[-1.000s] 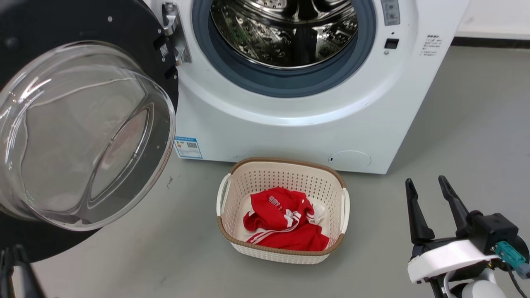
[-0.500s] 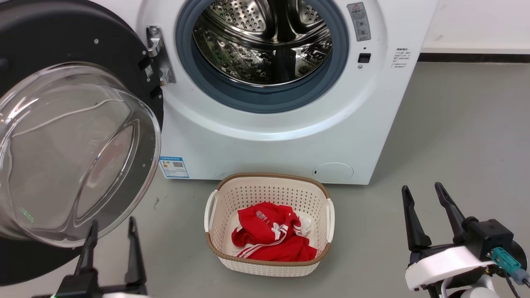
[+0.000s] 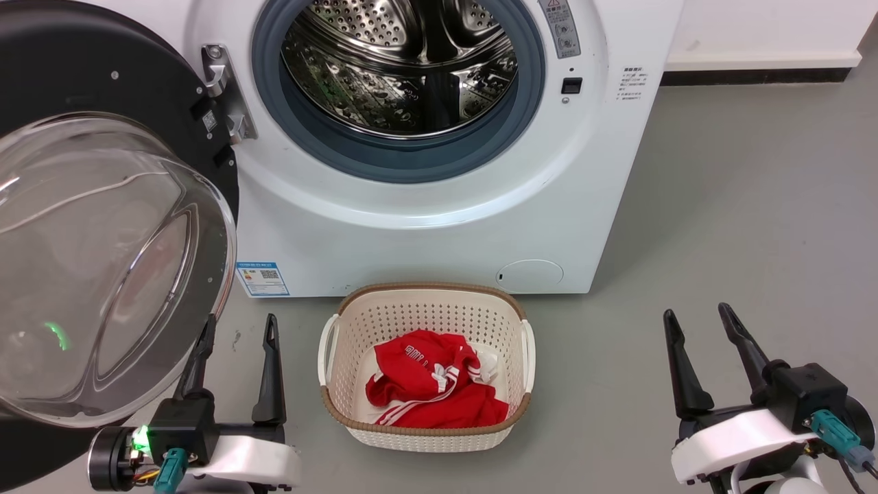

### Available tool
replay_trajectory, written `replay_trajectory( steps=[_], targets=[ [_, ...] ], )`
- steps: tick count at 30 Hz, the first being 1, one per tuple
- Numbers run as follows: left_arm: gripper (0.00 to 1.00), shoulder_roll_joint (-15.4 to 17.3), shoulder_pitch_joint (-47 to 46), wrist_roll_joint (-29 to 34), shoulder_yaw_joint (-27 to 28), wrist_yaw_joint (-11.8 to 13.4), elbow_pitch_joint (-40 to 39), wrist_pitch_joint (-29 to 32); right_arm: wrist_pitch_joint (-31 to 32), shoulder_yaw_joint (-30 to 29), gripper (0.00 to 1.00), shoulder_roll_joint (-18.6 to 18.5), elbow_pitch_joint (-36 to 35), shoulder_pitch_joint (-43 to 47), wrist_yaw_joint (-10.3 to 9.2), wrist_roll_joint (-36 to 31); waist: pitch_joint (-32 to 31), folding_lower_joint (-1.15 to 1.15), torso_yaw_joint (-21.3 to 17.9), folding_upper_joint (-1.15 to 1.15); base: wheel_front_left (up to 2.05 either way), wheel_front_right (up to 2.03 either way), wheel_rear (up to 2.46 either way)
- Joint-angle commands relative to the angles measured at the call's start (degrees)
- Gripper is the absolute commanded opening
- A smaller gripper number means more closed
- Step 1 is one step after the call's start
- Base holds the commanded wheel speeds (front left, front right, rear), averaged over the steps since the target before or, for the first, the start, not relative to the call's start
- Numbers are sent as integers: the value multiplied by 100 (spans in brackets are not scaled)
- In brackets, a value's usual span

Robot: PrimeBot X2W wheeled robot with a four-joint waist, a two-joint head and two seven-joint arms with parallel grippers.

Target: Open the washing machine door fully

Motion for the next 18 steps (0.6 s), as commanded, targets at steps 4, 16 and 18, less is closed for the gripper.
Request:
replay_trajectory(
  steps=[4,16,18],
  targets=[
    [100,6,-87,-74,-17,56,51,-15,-22,9,100,7,30,13,-4,4,39,0,-6,0,0,0,0],
    [100,62,-159,-106,10,41,103,-15,-48,10,100,7,97,-55,-4,23,40,0,-47,0,0,0,0],
    [100,67,-171,-114,7,28,97,-14,-52,14,100,7,107,-51,-4,36,40,0,-50,0,0,0,0]
  ],
)
